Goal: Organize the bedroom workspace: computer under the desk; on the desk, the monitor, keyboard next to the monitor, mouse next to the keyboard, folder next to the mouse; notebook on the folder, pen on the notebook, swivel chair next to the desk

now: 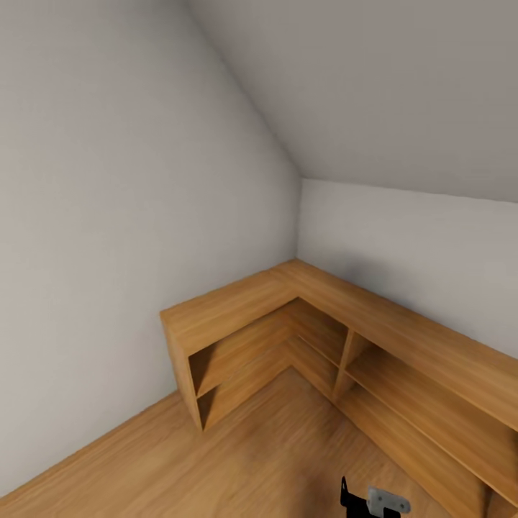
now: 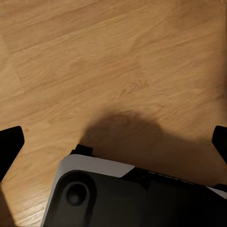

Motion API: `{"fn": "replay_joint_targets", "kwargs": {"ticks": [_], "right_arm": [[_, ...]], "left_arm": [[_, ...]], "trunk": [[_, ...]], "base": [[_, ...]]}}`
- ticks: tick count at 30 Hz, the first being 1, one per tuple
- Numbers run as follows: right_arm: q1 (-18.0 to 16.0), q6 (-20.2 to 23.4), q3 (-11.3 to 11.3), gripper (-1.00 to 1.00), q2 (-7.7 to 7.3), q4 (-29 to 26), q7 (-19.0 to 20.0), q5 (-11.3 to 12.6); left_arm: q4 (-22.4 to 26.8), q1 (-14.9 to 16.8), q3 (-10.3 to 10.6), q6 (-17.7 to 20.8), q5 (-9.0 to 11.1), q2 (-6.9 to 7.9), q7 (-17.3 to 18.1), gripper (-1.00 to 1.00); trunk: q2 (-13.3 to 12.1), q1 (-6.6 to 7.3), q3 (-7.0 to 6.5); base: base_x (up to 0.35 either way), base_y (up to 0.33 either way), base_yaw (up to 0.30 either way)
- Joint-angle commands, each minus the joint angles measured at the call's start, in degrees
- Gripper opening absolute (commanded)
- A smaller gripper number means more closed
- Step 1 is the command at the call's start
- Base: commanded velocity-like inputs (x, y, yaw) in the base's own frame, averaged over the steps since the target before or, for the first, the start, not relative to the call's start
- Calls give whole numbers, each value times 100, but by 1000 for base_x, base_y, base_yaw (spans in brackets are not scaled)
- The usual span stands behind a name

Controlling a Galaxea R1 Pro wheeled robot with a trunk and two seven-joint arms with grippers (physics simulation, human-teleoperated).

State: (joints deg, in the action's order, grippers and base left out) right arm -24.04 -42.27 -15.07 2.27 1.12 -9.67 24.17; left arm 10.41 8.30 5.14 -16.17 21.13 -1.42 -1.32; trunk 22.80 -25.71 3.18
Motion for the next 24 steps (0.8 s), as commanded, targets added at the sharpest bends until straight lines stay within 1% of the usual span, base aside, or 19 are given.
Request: {"fn": "replay_joint_targets", "kwargs": {"ticks": [1,10,12,14,17,20,24], "right_arm": [[-7,-15,-49,100,5,12,-33,16],[-5,26,-45,100,-28,12,-38,9],[-5,113,-51,100,-44,11,-44,9],[13,296,-50,100,-58,12,-52,9],[124,520,-49,100,-99,13,-56,9],[268,582,-54,100,-128,14,-52,7],[568,595,-57,100,-143,12,-39,2]], "left_arm": [[-4,5,49,-23,49,3,-14,100],[-4,5,53,-26,40,22,-17,100],[-4,5,51,-26,37,27,-16,100],[-4,5,48,-26,35,33,-16,100],[-4,5,41,-89,33,46,-17,100],[-4,5,37,-172,37,51,-17,100],[-4,5,33,-233,40,57,-27,100]], "trunk": [[12,-7,9],[12,-7,3],[12,-7,3],[12,-7,3],[12,-7,2],[12,-7,-4],[12,-7,-22]], "base": [[333,105,-53],[324,33,-13],[314,4,-2],[304,2,-1],[256,1,-8],[152,0,-94],[50,0,-171]]}}
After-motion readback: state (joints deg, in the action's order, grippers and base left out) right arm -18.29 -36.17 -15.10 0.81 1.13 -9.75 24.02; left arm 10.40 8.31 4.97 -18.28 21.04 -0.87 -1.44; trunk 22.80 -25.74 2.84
